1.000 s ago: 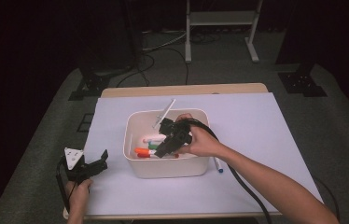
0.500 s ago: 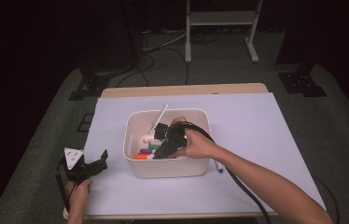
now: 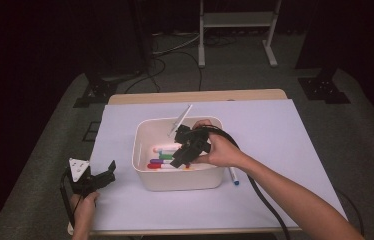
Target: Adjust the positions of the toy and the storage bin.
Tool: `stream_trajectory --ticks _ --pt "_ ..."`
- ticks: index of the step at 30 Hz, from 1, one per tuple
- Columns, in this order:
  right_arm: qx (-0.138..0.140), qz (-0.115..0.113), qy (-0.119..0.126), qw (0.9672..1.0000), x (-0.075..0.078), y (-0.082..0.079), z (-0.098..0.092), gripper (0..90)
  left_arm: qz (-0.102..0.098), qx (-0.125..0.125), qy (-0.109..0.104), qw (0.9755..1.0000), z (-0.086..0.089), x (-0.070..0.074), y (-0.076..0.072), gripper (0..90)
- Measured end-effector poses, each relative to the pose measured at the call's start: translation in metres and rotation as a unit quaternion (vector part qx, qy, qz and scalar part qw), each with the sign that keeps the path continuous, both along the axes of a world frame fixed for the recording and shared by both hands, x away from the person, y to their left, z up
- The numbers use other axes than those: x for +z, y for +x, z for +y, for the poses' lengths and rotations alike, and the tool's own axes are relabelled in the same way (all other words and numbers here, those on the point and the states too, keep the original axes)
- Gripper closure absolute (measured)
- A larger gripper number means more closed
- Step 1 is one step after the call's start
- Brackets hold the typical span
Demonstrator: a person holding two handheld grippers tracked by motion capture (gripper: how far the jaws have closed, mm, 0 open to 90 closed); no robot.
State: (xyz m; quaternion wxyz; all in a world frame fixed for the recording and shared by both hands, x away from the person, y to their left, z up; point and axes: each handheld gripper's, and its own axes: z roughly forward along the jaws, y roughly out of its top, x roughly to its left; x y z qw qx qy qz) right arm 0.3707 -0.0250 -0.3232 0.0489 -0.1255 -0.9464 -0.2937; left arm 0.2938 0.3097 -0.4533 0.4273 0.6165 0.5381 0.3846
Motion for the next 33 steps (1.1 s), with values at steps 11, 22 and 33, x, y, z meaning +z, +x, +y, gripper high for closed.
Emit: stream_trajectory --ticks 11,22,33 --pt "-0.052 -0.01 0.042 0.9977 0.027 -0.002 -0.047 51.5 -0.001 0.001 0.001 1.0 -0.001 0.0 0.0 0.0" --pt "-0.098 -0.044 0.085 0.9906 0.049 -0.009 -0.099 39.7 -0.001 0.001 0.002 1.0 -0.001 0.0 0.0 0.0" --pt "-0.15 -0.042 0.095 0.9833 0.046 -0.016 -0.149 37.6 0.0 0.0 0.006 1.0 -0.001 0.0 0.0 0.0"
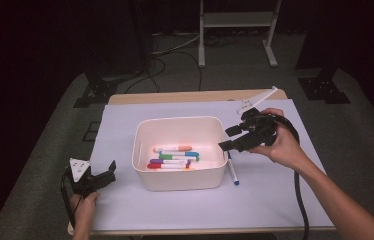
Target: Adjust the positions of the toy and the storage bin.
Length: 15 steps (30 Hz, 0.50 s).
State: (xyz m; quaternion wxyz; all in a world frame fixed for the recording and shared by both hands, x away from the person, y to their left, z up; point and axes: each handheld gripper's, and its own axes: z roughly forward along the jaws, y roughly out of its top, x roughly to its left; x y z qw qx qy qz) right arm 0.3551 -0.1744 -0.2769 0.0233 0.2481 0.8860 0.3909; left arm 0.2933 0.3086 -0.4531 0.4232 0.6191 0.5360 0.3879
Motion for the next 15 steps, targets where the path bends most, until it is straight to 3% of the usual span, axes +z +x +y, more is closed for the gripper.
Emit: stream_trajectory --ticks 11,15 --pt "-0.042 0.013 0.005 0.999 -0.02 -0.004 -0.042 35.3 0.0 0.0 0.0 1.0 0.0 0.0 0.0 0.0" --pt "-0.055 0.022 0.004 0.9982 -0.037 -0.005 -0.051 33.0 -0.001 0.0 0.002 1.0 0.0 0.0 0.0 0.0"
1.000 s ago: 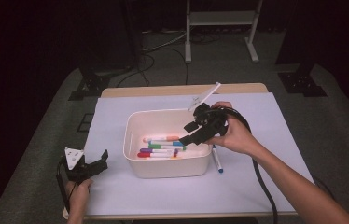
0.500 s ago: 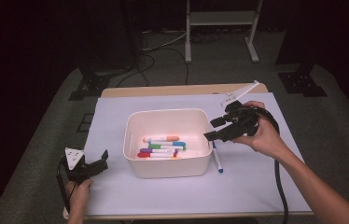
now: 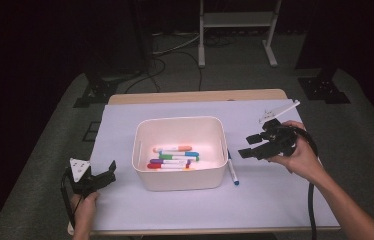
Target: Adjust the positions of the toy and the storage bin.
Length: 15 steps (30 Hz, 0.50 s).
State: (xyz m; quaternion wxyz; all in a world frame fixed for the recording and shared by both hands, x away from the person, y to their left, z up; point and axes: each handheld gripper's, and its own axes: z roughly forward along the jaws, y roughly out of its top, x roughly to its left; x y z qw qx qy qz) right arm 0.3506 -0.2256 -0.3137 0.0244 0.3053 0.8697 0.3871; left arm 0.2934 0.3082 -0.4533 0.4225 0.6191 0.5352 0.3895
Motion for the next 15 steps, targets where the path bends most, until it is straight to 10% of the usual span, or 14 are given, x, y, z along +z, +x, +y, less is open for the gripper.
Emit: stream_trajectory --ticks 15 --pt "-0.032 0.041 -0.033 0.9981 -0.071 0.012 0.006 31.0 0.0 0.001 -0.002 1.0 0.0 0.0 0.0 0.0"
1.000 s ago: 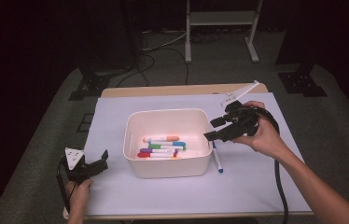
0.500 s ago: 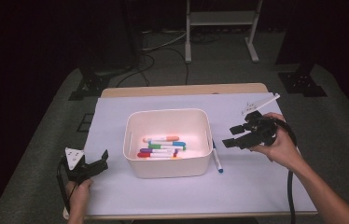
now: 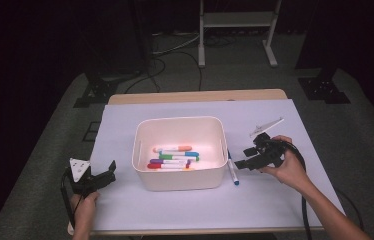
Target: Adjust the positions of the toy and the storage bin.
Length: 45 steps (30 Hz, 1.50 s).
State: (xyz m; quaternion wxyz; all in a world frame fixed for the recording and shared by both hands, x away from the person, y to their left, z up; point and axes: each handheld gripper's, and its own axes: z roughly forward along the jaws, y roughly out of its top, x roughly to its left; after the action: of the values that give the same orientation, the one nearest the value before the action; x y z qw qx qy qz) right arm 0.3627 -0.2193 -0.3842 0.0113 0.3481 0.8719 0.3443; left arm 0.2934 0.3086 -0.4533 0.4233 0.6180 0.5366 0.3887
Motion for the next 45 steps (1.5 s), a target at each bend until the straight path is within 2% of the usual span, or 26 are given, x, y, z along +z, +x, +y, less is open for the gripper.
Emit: stream_trajectory --ticks 3,13,18,20,21,23,30,36,43,45 --pt "-0.009 0.002 -0.015 0.9998 -0.013 0.003 0.006 31.0 -0.001 0.001 -0.002 1.0 0.0 0.0 0.0 0.0" --pt "-0.028 0.013 -0.033 0.999 -0.04 0.012 0.022 33.2 -0.001 0.0 -0.003 1.0 0.0 0.0 0.0 0.0" --pt "-0.032 0.006 -0.053 0.9981 -0.049 0.014 0.03 33.7 -0.001 0.0 -0.002 1.0 0.0 0.0 0.0 0.0" --pt "-0.033 0.007 -0.054 0.9979 -0.05 0.014 0.031 34.3 -0.001 0.0 -0.002 1.0 0.0 0.0 0.0 0.0" --pt "-0.036 -0.001 -0.064 0.9973 -0.051 0.014 0.031 35.5 -0.001 0.0 -0.003 1.0 0.0 0.0 0.0 0.0" --pt "-0.04 -0.004 -0.069 0.9968 -0.051 0.014 0.03 35.9 -0.001 0.0 -0.003 1.0 0.0 0.0 0.0 0.0" --pt "-0.061 -0.012 -0.079 0.9949 -0.047 0.012 0.011 38.7 -0.001 -0.001 -0.001 1.0 0.0 0.0 0.0 0.0" --pt "-0.091 -0.008 -0.088 0.9919 -0.048 0.009 -0.017 43.0 0.0 0.0 -0.001 1.0 0.0 0.0 0.0 0.0" --pt "-0.115 -0.005 -0.095 0.9888 -0.051 0.01 -0.033 47.6 0.0 0.0 -0.001 1.0 0.0 0.0 0.0 0.0" --pt "-0.126 -0.004 -0.094 0.9875 -0.051 0.01 -0.039 51.5 0.0 0.001 -0.001 1.0 0.0 0.0 0.0 0.0"
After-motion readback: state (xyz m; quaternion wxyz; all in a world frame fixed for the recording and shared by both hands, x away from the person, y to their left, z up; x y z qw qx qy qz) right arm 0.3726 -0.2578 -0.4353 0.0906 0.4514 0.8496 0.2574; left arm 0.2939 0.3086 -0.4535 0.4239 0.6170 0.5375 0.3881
